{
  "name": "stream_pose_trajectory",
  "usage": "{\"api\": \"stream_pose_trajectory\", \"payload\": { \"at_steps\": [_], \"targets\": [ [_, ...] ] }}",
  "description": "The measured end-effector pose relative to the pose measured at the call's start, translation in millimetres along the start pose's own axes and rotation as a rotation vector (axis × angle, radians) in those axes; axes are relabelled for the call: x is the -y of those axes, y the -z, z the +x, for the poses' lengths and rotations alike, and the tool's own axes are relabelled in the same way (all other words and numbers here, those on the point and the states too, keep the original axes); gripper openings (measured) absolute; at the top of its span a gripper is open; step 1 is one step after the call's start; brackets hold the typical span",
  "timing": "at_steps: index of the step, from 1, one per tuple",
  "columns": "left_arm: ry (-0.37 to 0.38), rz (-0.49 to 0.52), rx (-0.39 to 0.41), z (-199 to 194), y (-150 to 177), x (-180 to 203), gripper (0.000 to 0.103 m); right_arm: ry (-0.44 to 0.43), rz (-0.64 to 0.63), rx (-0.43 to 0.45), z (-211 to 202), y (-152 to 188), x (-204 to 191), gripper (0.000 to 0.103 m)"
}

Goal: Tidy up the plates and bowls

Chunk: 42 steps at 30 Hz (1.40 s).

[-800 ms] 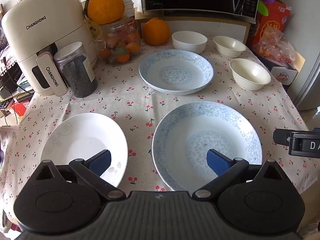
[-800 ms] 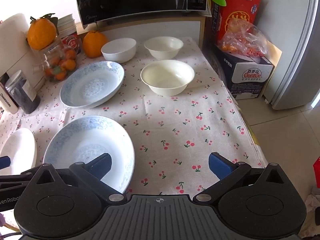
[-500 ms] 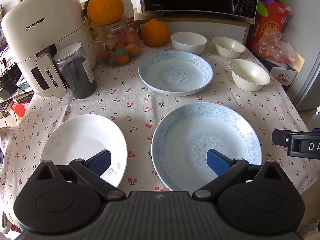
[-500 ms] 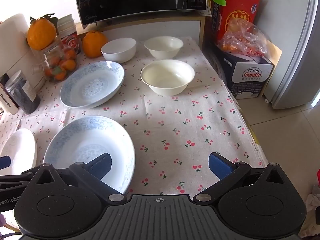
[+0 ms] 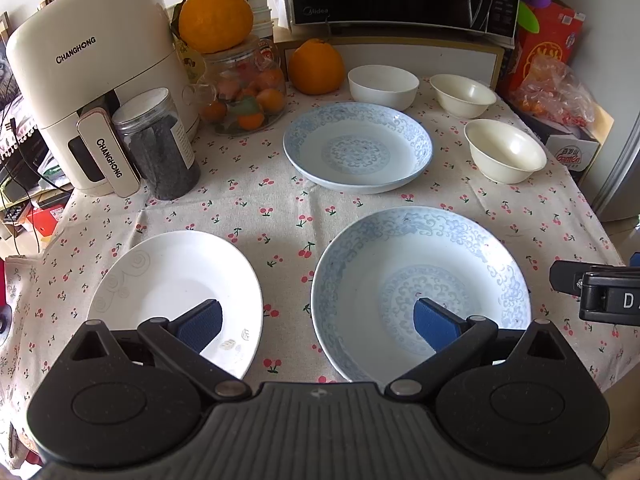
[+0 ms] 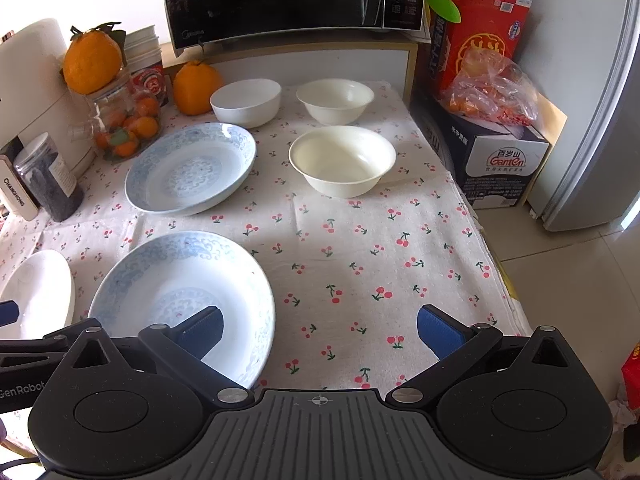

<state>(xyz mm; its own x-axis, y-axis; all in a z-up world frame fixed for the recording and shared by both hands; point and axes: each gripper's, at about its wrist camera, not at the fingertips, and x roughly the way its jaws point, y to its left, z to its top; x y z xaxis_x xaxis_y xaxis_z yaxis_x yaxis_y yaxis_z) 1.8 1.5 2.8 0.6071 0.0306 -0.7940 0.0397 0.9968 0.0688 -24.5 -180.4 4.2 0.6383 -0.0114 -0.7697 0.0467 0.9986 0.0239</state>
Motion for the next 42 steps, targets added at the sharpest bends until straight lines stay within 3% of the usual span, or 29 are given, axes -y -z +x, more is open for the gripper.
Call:
{"api": "stream_pose_trajectory", "payload": {
  "at_steps": [42],
  "targets": [
    [0.001,-0.006,0.019,-3.5,-1.0,-1.0,0.102,-0.008,-0.015,-0.001,-2.2,-0.1,-3.2,0.103]
  ]
}}
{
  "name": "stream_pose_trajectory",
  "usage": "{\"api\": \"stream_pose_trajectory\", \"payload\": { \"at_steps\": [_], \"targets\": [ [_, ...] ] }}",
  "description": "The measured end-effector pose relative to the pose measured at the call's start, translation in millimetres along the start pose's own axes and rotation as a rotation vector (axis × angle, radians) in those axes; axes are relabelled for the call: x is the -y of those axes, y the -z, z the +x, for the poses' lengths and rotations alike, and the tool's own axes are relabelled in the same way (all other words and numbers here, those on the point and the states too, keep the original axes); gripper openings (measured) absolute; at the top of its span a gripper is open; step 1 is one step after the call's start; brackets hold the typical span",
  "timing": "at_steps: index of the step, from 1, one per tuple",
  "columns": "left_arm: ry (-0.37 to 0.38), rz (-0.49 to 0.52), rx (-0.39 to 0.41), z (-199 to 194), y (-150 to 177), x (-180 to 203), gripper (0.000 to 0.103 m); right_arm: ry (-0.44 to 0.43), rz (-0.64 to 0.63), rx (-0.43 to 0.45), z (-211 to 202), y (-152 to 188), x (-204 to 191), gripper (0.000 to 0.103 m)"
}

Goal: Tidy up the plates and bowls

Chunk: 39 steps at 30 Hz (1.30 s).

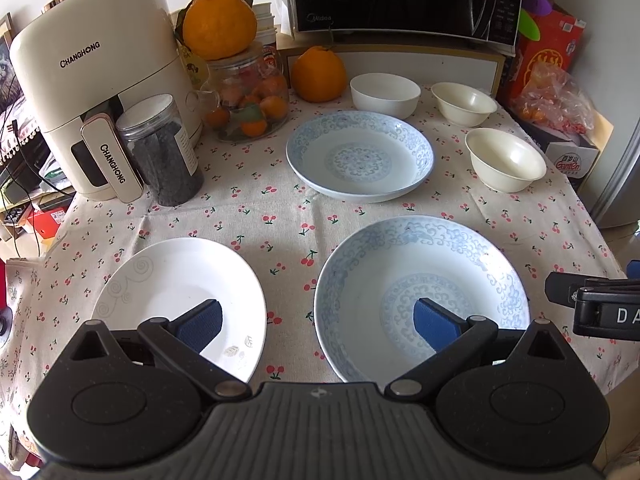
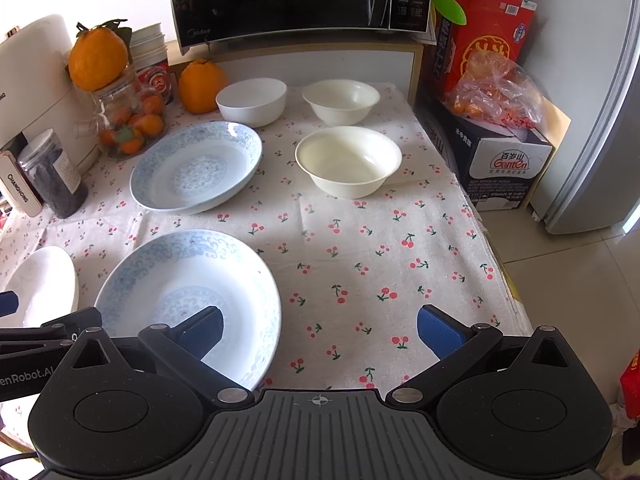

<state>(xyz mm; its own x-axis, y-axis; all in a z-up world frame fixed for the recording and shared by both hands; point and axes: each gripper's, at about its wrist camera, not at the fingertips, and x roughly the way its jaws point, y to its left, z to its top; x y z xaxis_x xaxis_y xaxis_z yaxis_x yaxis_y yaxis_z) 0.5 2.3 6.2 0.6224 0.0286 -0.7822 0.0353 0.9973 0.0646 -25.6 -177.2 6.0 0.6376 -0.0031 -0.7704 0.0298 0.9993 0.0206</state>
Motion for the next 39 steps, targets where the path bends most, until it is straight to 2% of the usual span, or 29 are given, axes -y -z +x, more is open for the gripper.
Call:
{"api": "stream_pose_trajectory", "payload": {
  "at_steps": [22,27,33,39],
  "targets": [
    [-0.001,0.0,0.012,5.5,-3.4,-2.6,0.102,-0.008,-0.018,0.02,2.4,-3.5,-5.3,0.103],
    [-0.004,-0.007,0.012,12.0,-7.9,-4.6,0.102,-0.055,-0.02,0.042,7.9,-7.5,-5.8,0.103],
    [0.056,-0.046,0.002,15.4,-17.6,-14.9,0.102,-0.075,-0.017,0.066,13.7,-17.0,-4.1,0.103],
    [0.129,-0.097,-0.012,22.5,-40.7,-28.4,0.096,-0.221,0.069,0.022,26.0,-47.6,4.7,0.103]
  ]
}}
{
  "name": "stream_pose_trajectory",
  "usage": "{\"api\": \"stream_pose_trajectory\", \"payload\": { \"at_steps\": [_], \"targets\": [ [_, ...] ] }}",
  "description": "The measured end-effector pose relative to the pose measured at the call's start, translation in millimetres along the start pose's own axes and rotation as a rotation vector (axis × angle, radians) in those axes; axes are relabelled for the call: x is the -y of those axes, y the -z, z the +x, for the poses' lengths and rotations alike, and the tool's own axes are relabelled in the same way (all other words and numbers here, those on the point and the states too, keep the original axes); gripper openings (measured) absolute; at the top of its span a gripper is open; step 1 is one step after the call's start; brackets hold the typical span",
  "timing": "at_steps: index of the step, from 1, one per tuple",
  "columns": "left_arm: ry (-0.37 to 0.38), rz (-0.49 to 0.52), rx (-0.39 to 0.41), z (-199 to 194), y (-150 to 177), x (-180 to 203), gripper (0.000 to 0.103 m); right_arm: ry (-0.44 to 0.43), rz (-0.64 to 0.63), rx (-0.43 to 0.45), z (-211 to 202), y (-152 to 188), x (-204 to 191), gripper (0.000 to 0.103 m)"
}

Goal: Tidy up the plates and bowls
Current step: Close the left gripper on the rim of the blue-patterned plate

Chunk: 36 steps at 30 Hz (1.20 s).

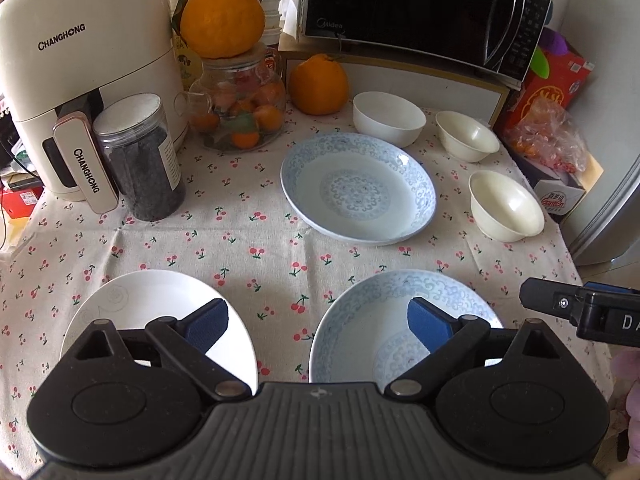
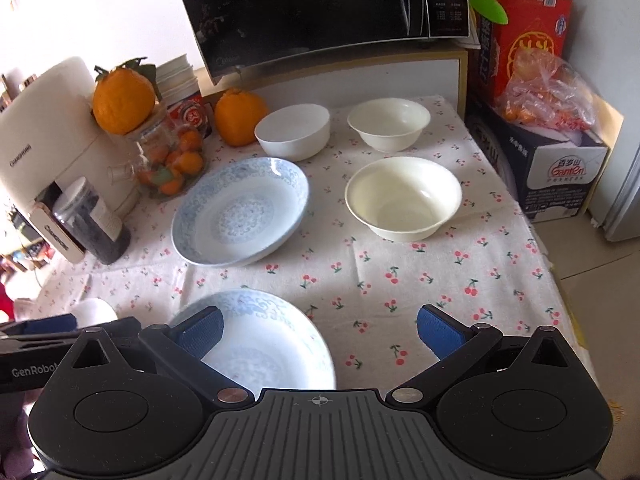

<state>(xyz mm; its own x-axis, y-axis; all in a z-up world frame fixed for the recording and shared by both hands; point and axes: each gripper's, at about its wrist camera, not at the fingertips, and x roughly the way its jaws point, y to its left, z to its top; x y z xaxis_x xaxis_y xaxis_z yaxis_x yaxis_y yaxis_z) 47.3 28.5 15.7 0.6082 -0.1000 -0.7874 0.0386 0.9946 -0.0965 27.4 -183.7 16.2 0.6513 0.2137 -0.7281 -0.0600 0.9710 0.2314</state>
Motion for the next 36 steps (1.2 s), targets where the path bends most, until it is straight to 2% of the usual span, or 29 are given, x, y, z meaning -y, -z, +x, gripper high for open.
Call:
{"api": "stream_pose_trajectory", "payload": {
  "at_steps": [6,11,14,16,18,21,23,27,29,34,36],
  "targets": [
    [0.064,-0.042,-0.07,20.7,-26.6,-13.6,0.092,-0.084,0.039,0.016,16.5,-29.5,1.2,0.103],
    [0.117,-0.092,-0.073,46.5,-45.4,-27.4,0.091,-0.17,0.106,0.023,44.5,-46.9,10.4,0.103],
    [0.173,-0.137,-0.023,66.8,-46.8,-40.9,0.084,-0.242,0.185,0.037,64.2,-44.8,21.0,0.102],
    [0.203,-0.174,-0.044,82.3,-46.6,-49.7,0.077,-0.312,0.246,0.024,78.9,-39.3,27.8,0.101],
    [0.225,-0.194,-0.053,92.2,-47.4,-54.3,0.072,-0.322,0.257,-0.019,92.8,-42.7,26.3,0.095],
    [0.252,-0.229,-0.051,101.7,-49.6,-57.9,0.06,-0.31,0.248,-0.012,103.7,-47.5,24.0,0.091],
    [0.26,-0.255,-0.052,106.9,-50.2,-60.3,0.049,-0.31,0.268,-0.027,111.8,-49.7,25.0,0.079],
    [0.244,-0.283,-0.039,116.1,-52.5,-63.8,0.039,-0.29,0.32,-0.037,127.9,-50.4,29.8,0.06],
    [0.245,-0.301,-0.034,119.9,-53.3,-66.2,0.03,-0.283,0.351,-0.039,134.6,-49.4,32.8,0.049],
    [0.25,-0.335,-0.022,125.8,-54.0,-70.3,0.016,-0.283,0.412,-0.04,145.2,-48.1,40.2,0.037],
    [0.243,-0.336,-0.01,126.2,-54.4,-70.2,0.016,-0.285,0.424,-0.035,147.1,-47.8,41.9,0.033]
  ]
}}
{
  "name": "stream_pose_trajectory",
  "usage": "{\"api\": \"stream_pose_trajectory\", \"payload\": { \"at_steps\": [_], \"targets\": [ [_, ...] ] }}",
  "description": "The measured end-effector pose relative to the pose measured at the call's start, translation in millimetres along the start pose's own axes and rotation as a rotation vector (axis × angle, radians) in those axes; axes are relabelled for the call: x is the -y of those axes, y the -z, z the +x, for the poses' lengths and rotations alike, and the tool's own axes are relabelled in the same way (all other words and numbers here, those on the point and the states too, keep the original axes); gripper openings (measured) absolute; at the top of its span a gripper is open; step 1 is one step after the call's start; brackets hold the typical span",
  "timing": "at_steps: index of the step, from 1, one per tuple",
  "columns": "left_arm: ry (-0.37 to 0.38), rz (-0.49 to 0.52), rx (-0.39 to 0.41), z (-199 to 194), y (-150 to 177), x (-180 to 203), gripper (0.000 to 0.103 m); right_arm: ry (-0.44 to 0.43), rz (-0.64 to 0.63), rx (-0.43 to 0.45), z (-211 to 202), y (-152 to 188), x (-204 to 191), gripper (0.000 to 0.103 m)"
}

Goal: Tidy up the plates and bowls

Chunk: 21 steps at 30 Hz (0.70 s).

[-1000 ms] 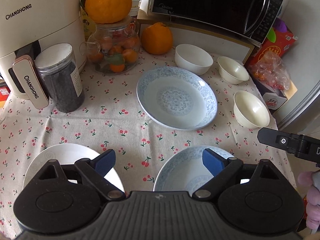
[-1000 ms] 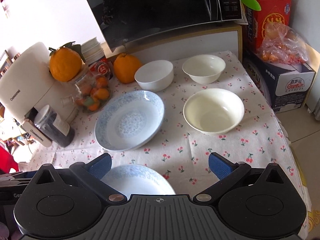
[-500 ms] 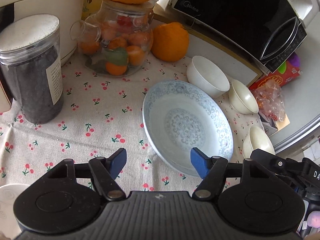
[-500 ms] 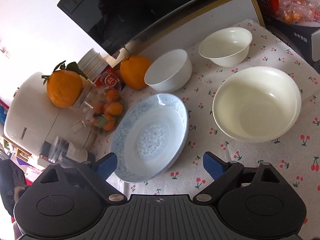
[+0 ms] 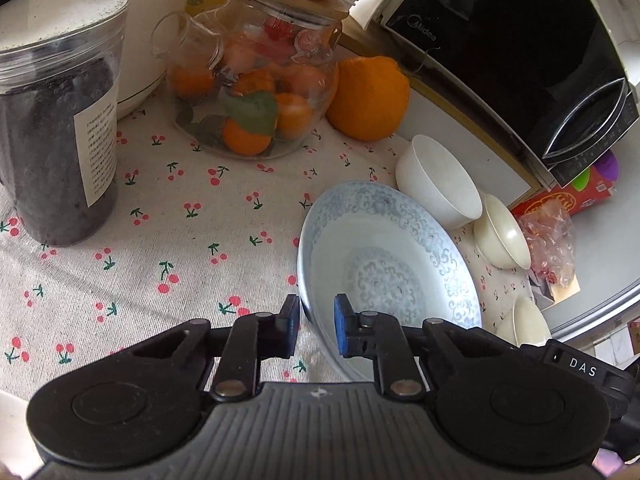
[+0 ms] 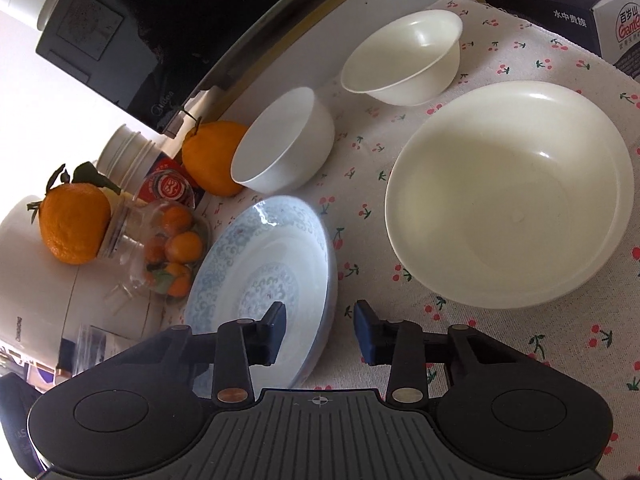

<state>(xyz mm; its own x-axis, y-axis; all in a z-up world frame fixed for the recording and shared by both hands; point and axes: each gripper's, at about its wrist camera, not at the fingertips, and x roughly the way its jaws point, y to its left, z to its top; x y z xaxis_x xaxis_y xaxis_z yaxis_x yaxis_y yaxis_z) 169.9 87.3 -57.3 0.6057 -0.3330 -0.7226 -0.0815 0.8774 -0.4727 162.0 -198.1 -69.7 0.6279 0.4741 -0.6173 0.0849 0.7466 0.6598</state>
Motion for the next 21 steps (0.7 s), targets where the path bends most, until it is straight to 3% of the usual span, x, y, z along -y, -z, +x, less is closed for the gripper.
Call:
{"api": "stream_pose_trajectory", "payload": {
  "at_steps": [7,21],
  "targets": [
    [-0.027,-0.008,0.009,9.3,-0.5,-1.0,0.009,-0.003,0.051,0.011,8.8,-0.5,5.3,0.011],
    [-0.048,0.112,-0.058,7.7,8.8,17.4,0.009,0.072,-0.02,-0.021,-6.1,1.6,3.8,0.01]
  ]
}}
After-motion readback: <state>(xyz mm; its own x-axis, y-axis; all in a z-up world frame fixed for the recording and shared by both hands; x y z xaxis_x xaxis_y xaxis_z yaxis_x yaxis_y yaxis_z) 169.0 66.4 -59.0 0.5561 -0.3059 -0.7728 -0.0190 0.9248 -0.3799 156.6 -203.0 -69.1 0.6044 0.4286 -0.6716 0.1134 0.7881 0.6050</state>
